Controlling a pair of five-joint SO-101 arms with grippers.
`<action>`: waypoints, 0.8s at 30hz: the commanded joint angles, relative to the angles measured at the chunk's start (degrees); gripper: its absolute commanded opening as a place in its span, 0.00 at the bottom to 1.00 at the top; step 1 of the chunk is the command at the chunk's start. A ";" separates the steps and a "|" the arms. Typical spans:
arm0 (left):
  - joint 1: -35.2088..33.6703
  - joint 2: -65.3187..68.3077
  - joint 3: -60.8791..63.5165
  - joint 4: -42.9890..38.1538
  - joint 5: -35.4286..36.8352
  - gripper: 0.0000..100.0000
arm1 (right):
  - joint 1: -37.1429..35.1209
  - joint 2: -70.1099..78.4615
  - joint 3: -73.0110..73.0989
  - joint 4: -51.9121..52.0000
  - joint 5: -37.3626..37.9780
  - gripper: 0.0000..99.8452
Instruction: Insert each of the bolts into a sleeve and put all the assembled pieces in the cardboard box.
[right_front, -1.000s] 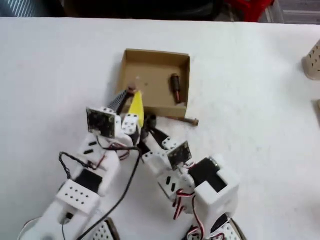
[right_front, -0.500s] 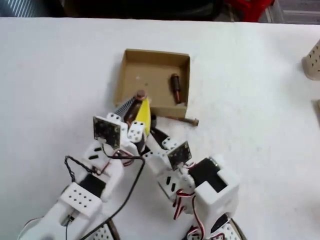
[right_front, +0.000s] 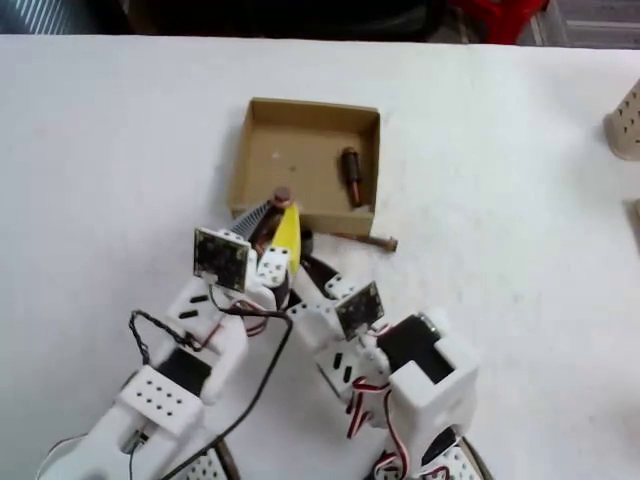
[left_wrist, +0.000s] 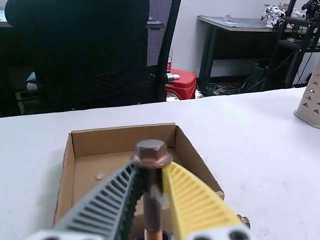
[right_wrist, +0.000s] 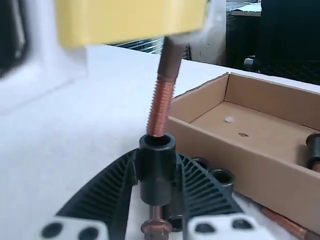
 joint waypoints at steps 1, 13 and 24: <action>0.75 -1.45 -0.44 0.18 -0.79 0.02 | 1.45 -0.40 -0.97 -0.40 -0.35 0.02; 1.19 -1.54 -0.88 0.00 -1.41 0.02 | 2.15 -0.40 -0.79 -1.63 -0.62 0.02; 0.84 -1.19 -8.09 5.19 7.47 0.02 | 2.77 -0.31 -0.88 -2.24 -0.62 0.02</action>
